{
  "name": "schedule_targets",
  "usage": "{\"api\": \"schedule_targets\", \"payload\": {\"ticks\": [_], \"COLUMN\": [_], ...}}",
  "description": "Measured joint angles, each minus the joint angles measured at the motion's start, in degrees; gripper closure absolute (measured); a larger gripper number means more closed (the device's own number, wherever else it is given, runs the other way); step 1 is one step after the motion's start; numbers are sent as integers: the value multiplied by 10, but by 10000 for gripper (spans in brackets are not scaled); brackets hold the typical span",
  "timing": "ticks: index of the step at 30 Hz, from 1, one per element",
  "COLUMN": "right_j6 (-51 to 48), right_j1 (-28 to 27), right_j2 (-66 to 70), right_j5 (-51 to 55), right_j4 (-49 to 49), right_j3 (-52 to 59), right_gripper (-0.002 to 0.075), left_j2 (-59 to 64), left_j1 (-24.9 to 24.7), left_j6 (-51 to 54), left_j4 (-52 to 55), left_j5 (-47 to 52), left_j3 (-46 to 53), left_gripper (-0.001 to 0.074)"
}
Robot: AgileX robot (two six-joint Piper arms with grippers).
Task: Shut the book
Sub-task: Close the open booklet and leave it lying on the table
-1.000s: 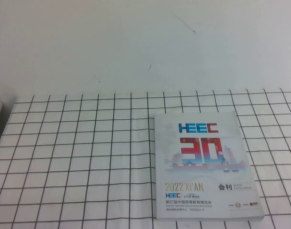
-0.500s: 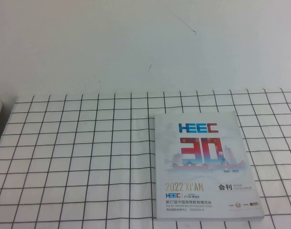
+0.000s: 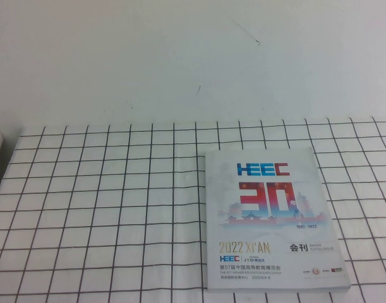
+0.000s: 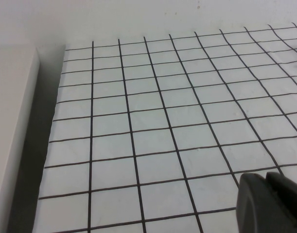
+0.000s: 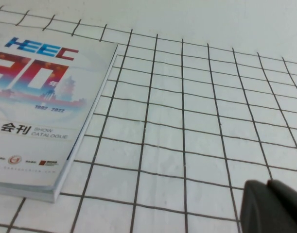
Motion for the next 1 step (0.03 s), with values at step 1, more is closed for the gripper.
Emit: {"api": "schedule_targets", "payload": {"ticks": [1], "right_j6": [0], "right_j1": [0], "right_j2": [0], "right_j5": [0], "right_j4": [0], "right_j3": [0], "right_gripper": [729], "left_j2": [0], "left_j1": [0], "left_j6": [0], "left_j4": [0], "left_j5": [0], "left_j3": [0], "left_gripper": [734]}}
